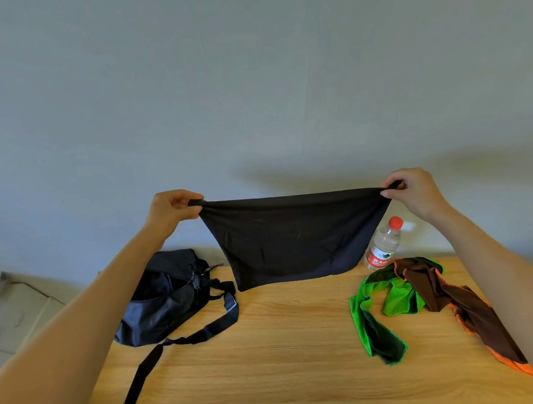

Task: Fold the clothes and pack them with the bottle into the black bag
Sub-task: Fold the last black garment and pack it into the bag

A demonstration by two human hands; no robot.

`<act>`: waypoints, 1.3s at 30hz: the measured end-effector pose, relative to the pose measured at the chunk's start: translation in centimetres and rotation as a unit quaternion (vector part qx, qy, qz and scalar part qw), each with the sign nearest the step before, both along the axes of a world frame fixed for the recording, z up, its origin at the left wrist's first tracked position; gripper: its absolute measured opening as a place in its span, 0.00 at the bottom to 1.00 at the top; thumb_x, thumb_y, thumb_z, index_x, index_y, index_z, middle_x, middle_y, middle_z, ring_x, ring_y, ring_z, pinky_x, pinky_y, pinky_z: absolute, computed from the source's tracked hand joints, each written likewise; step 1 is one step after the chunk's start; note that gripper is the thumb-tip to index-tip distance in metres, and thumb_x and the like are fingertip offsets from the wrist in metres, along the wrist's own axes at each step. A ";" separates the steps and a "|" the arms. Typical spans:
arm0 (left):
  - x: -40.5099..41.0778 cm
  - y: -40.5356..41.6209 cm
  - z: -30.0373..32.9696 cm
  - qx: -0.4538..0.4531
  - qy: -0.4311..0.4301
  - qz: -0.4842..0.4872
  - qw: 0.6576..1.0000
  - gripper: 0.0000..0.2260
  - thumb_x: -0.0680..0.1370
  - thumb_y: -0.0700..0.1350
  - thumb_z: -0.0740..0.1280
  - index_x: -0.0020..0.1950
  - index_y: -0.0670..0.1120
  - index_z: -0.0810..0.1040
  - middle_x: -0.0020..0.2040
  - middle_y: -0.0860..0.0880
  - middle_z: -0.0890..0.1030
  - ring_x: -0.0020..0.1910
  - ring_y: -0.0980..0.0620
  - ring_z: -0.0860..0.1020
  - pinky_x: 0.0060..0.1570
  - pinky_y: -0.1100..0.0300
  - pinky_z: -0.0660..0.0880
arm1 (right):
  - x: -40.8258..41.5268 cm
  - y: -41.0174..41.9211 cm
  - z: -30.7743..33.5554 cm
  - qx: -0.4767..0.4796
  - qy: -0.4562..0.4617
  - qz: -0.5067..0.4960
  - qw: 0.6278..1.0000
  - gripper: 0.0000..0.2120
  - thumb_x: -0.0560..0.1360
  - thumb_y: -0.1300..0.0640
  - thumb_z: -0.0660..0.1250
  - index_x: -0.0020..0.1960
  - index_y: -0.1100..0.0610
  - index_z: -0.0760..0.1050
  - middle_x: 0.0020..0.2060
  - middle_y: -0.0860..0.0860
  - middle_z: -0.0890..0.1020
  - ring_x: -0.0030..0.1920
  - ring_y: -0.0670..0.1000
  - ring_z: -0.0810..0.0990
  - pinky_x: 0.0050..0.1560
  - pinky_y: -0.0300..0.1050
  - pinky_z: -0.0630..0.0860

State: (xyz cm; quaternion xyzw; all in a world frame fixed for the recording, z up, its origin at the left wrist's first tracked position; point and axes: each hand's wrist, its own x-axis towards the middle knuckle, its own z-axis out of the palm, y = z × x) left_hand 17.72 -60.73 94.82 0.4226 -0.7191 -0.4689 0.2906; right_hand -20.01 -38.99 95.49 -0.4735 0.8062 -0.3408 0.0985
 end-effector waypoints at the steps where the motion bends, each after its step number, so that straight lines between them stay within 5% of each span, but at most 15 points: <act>1: -0.2 -0.1 0.0 -0.015 0.001 -0.002 1.000 0.12 0.74 0.32 0.68 0.54 0.44 0.79 0.37 0.48 0.75 0.38 0.54 0.78 0.43 0.67 0.79 | -0.2 -0.1 0.0 -0.010 0.004 0.001 1.000 0.04 0.70 0.69 0.70 0.45 0.65 0.80 0.40 0.56 0.78 0.41 0.54 0.73 0.38 0.29 0.66; 4: -0.3 -0.4 0.1 -0.052 -0.023 -0.019 0.998 0.12 0.77 0.35 0.66 0.57 0.48 0.77 0.38 0.48 0.74 0.40 0.54 0.75 0.41 0.63 0.76 | -0.7 -0.2 0.0 -0.024 0.010 0.005 1.000 0.02 0.71 0.68 0.70 0.43 0.64 0.80 0.42 0.57 0.74 0.41 0.54 0.71 0.39 0.29 0.65; 9: 0.2 0.3 -0.5 -0.069 -0.053 -0.050 0.995 0.12 0.77 0.34 0.64 0.45 0.51 0.79 0.41 0.48 0.78 0.42 0.53 0.73 0.38 0.68 0.74 | -1.3 1.1 -1.0 -0.029 -0.041 0.014 0.999 0.02 0.71 0.67 0.70 0.43 0.66 0.79 0.43 0.58 0.77 0.44 0.54 0.74 0.40 0.28 0.67; 14: 1.1 2.4 -2.0 -0.067 -0.065 -0.025 0.995 0.13 0.75 0.33 0.66 0.43 0.52 0.80 0.42 0.52 0.81 0.40 0.59 0.76 0.43 0.64 0.74 | -1.0 3.1 -3.1 0.004 -0.098 0.027 0.995 0.04 0.71 0.69 0.69 0.40 0.62 0.78 0.38 0.58 0.80 0.39 0.54 0.75 0.40 0.40 0.70; 17: 1.9 4.1 -3.5 -0.066 -0.082 -0.021 0.994 0.09 0.75 0.33 0.67 0.46 0.47 0.81 0.36 0.60 0.81 0.37 0.64 0.77 0.44 0.71 0.71 | -0.3 4.5 -4.5 0.024 -0.125 0.038 0.991 0.07 0.71 0.70 0.69 0.39 0.60 0.77 0.36 0.55 0.79 0.38 0.53 0.75 0.42 0.44 0.69; 24: 5.8 8.4 -7.2 -0.050 -0.117 -0.068 0.989 0.14 0.75 0.33 0.66 0.43 0.53 0.78 0.48 0.53 0.77 0.48 0.62 0.75 0.50 0.73 0.69 | 2.3 8.6 -7.8 0.050 -0.176 0.043 0.982 0.02 0.72 0.65 0.70 0.42 0.61 0.78 0.42 0.50 0.80 0.44 0.47 0.76 0.46 0.42 0.70; 29: 7.7 11.6 -9.1 0.076 -0.102 -0.068 0.990 0.09 0.77 0.35 0.64 0.48 0.46 0.81 0.41 0.53 0.82 0.42 0.62 0.79 0.45 0.72 0.71 | 5.2 11.9 -9.5 0.025 -0.310 0.011 0.950 0.05 0.73 0.67 0.67 0.42 0.59 0.76 0.46 0.50 0.82 0.47 0.46 0.79 0.50 0.37 0.73; 33: 9.8 13.9 -11.1 0.118 -0.102 -0.076 0.985 0.07 0.78 0.37 0.64 0.49 0.45 0.81 0.36 0.55 0.83 0.37 0.63 0.78 0.43 0.70 0.72 | 7.6 14.8 -11.1 0.037 -0.323 0.004 0.946 0.02 0.74 0.65 0.67 0.43 0.60 0.76 0.38 0.53 0.80 0.43 0.51 0.75 0.45 0.41 0.68; 39: 12.0 16.5 -13.6 0.165 -0.106 -0.072 0.978 0.07 0.77 0.37 0.65 0.48 0.46 0.81 0.40 0.50 0.84 0.42 0.56 0.81 0.44 0.64 0.76 | 10.5 18.4 -13.5 0.064 -0.346 -0.022 0.936 0.02 0.74 0.64 0.68 0.44 0.63 0.76 0.38 0.54 0.77 0.45 0.53 0.75 0.50 0.49 0.71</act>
